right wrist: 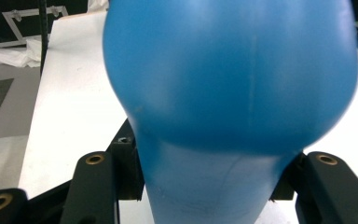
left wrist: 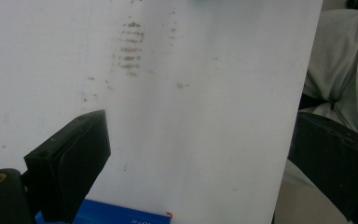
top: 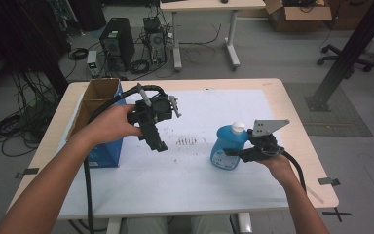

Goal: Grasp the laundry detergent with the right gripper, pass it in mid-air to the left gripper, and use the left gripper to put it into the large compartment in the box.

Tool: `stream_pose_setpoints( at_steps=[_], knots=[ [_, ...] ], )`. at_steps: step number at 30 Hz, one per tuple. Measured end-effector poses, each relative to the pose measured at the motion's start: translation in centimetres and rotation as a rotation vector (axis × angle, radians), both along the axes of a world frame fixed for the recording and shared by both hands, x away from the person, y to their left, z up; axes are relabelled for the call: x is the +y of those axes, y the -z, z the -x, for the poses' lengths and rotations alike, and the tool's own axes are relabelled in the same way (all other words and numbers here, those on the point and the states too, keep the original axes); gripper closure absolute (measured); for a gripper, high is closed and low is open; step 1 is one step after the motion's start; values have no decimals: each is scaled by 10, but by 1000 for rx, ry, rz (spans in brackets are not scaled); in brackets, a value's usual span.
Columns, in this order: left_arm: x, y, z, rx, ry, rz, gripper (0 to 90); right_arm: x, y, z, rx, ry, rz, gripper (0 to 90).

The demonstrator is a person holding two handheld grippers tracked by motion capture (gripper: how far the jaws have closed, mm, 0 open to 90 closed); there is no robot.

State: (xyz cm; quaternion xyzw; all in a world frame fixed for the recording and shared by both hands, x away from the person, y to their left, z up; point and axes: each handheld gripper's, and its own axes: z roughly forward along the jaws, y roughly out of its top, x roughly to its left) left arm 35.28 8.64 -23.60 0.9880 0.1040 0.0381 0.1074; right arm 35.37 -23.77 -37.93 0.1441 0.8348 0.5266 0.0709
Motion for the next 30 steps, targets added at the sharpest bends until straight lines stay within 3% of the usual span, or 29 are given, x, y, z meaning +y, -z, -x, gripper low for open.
stream_pose_setpoints(
  at_steps=[9,23,30],
  knots=[
    [-3,-14,6,-23,7,11,57,-4,-27,8,-34,-16,9,442],
    [-11,-40,15,-72,27,5,54,1,-65,18,-43,-64,12,444],
    [-13,-47,18,-85,33,7,55,6,-77,17,-41,-93,10,444]
  ],
)
